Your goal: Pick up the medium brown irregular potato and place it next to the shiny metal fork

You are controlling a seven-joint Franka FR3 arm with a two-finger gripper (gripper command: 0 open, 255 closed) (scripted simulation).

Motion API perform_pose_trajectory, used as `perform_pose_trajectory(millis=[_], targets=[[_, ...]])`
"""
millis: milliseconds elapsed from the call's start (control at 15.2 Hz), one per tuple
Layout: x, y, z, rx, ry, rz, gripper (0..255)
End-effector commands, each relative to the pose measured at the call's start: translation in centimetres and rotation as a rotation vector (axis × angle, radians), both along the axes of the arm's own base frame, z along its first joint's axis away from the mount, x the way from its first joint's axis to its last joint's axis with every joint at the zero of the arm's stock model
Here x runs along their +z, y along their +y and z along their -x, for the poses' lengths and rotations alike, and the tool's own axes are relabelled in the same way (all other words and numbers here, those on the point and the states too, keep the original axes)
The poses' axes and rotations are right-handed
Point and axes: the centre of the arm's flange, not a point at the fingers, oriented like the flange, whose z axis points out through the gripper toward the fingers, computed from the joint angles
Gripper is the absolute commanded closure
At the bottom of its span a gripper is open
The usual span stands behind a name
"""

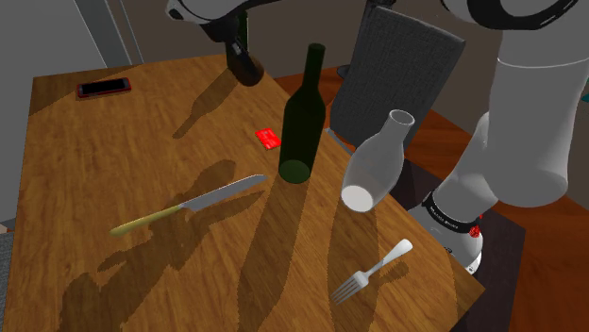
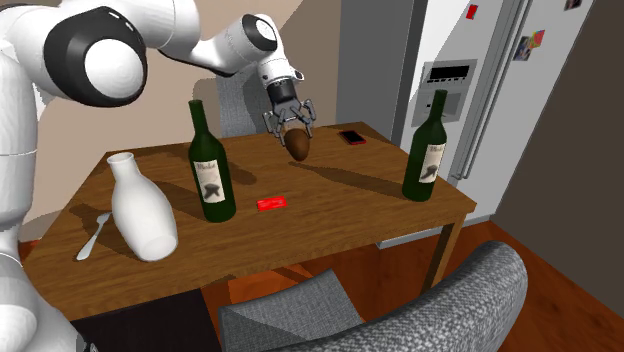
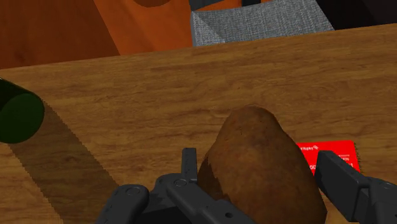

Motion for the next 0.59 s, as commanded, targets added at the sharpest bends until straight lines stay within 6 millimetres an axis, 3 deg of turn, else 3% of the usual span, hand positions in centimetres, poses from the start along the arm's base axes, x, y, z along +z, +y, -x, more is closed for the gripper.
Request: perform_pose_trajectory(millis=[0,528], targets=[[0.0,0.6,2.4,-0.001,0.0,0.0,255],[0.0,4.5,12.2,-0.001,0.0,0.0,255]])
